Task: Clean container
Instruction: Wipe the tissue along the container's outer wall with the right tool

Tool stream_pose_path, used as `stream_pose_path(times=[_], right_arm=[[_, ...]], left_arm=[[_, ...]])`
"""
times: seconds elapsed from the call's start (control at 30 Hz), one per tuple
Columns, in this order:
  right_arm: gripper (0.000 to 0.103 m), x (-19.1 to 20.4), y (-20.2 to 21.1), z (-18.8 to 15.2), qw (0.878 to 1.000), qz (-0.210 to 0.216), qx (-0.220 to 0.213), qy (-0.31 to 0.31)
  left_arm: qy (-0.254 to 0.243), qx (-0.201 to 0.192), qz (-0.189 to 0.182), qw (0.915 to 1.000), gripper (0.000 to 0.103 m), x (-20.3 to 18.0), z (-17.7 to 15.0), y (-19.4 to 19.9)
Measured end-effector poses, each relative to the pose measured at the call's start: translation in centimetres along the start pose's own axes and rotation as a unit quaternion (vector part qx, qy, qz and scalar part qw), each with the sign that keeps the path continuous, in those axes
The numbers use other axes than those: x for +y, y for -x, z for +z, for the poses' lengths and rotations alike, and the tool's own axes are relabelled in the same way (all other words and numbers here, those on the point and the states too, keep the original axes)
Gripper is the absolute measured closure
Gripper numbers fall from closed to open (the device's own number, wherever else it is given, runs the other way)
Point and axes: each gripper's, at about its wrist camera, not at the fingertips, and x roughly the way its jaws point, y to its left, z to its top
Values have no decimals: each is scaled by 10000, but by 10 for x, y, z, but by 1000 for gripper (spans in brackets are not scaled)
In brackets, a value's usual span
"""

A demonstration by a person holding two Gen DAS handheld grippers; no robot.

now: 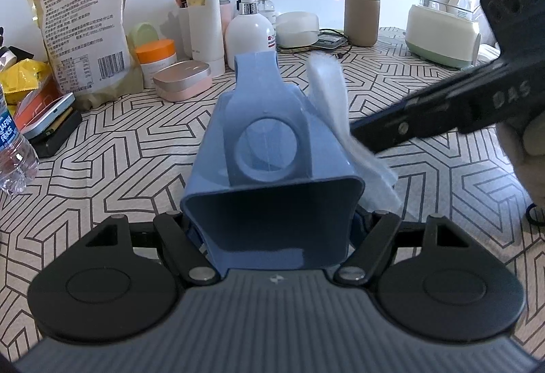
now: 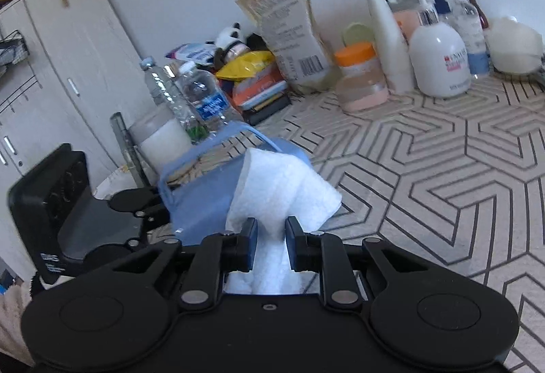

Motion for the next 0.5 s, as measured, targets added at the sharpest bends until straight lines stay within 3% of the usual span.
stream_pose_path(times=[0.5], right_arm=[[77, 30, 12, 4, 9972, 441, -223, 555]], left_arm=[[-93, -1, -19, 10000, 28, -4, 0, 0]])
